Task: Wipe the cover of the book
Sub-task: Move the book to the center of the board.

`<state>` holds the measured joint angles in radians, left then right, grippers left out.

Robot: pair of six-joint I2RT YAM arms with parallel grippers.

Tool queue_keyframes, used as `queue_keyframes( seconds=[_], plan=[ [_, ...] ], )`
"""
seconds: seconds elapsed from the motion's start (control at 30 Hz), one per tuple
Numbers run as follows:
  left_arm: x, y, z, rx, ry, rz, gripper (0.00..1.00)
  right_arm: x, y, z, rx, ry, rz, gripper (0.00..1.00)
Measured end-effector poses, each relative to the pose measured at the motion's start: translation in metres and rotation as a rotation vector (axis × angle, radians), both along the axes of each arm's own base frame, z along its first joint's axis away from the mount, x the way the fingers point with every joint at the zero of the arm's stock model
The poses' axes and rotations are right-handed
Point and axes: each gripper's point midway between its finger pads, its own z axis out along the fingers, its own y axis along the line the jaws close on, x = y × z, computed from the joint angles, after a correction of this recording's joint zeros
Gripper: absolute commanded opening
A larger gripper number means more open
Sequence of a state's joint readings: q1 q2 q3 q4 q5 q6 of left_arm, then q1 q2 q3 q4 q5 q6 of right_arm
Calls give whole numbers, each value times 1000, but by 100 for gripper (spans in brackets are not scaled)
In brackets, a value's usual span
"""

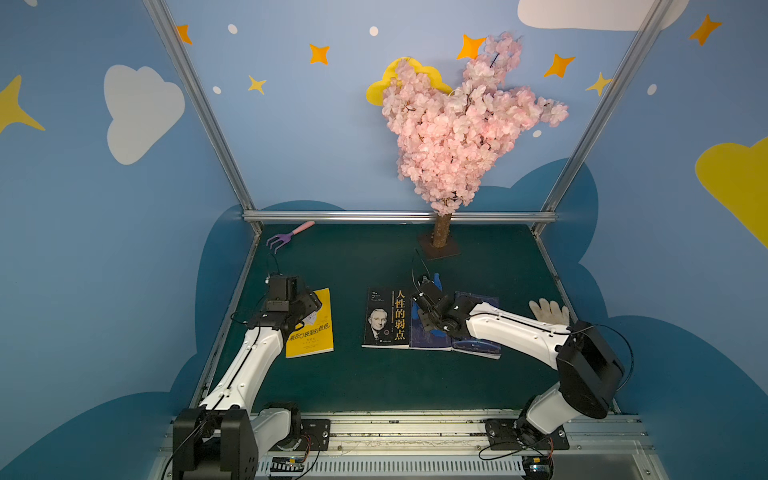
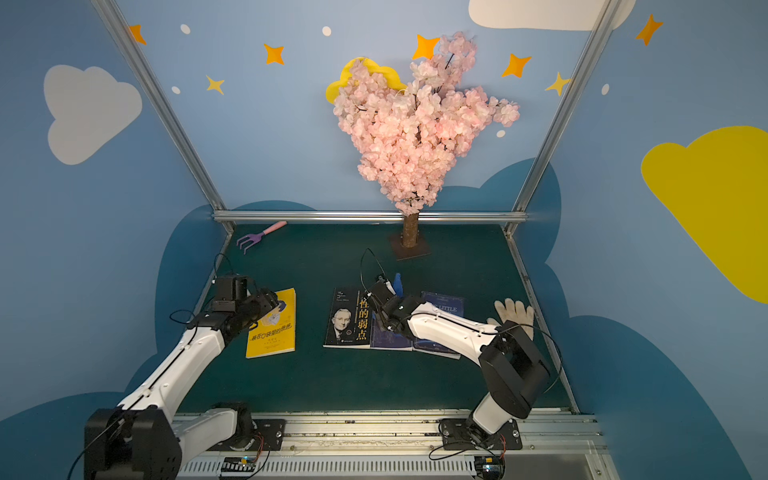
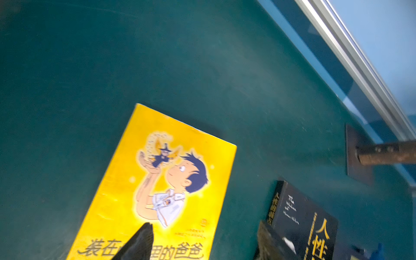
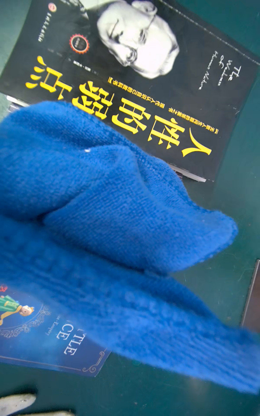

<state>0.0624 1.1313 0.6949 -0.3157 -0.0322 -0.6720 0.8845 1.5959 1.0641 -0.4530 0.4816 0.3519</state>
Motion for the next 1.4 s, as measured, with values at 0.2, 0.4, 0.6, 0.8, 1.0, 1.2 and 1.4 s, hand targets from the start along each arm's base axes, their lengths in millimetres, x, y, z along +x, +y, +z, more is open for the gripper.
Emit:
queue_keyframes(
  seconds=[0.2,0.4,0.6,0.8,1.0,1.2,1.4],
  plan=[
    [-14,40,-43,-117,101,152,76,-1,0,-3,13,9,-7,0],
    [-1,39,-62,-157,119,130,74,-1,0,-4,15,9,-7,0],
    [18,38,-74,-179,137,89,69,-2,-4,-8,2,11,-12,0],
    [19,40,-75,-147,138,69,69,-1,-4,-8,6,11,-12,0],
    [5,54,-68,-37,150,110,70,-1,-3,-8,12,16,-9,0],
    [6,57,-78,-22,193,121,68,1,-5,-6,6,5,-16,0],
    [27,47,-92,-75,228,67,63,4,-8,-6,0,-1,-26,0]
  ],
)
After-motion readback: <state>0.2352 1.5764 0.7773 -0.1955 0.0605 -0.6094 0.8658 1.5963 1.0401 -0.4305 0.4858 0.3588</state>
